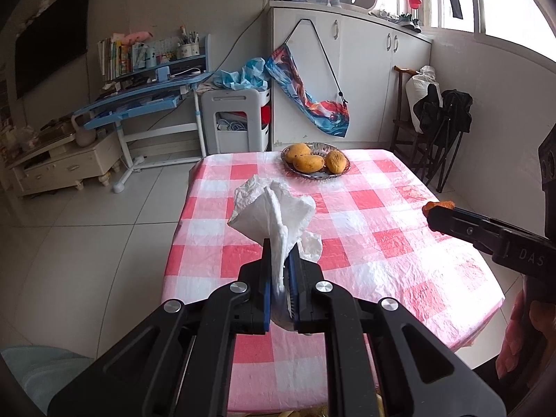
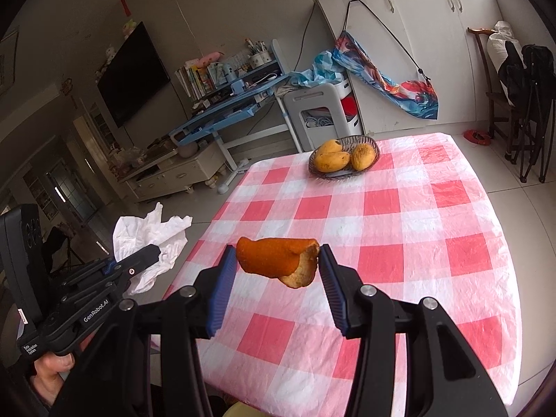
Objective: Collect trash
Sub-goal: 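Carry the napkin with the left tool while the right tool carries the peel to the bucket, then open the right tool over the bucket while the left tool releases the napkin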
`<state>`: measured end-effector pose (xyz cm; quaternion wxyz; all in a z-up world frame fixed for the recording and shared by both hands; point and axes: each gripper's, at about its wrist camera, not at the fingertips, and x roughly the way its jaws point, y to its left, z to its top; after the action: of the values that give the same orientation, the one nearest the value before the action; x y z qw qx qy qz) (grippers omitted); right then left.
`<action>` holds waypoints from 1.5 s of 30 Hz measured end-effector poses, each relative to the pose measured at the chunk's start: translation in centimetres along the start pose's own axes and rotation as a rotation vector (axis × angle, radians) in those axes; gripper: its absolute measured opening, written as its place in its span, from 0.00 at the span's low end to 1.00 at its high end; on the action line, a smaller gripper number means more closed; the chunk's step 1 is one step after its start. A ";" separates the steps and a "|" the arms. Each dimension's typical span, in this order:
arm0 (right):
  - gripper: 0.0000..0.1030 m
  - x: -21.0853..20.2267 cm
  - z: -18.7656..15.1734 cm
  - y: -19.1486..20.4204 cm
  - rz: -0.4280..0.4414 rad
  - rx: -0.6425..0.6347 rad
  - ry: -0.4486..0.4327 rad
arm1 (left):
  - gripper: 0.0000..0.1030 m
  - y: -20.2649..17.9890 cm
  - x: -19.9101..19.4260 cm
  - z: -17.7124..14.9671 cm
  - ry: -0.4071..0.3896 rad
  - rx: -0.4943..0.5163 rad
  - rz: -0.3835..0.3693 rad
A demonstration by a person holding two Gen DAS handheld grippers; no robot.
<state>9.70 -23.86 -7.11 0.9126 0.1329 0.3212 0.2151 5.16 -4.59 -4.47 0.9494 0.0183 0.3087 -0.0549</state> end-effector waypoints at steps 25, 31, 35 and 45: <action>0.72 -1.7 -13.6 4.7 -0.039 -0.050 0.317 | 0.08 0.7 -4.2 -7.2 0.076 -0.051 -0.046; 0.82 -5.2 -11.6 3.1 -0.076 0.052 0.104 | 0.08 -2.0 -4.3 -10.2 0.156 0.000 -0.110; 0.83 -6.9 -10.9 1.9 -0.085 0.119 0.009 | 0.08 -4.5 -3.8 -13.1 0.260 0.054 -0.147; 0.85 -7.1 -10.5 0.7 -0.103 0.165 -0.028 | 0.23 -7.4 -1.1 -19.8 0.604 0.187 -0.144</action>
<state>-2.20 -25.58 -11.05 0.9129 0.1939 0.3314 0.1387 -8.11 -10.46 -19.84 0.8027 0.0991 0.5706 -0.1420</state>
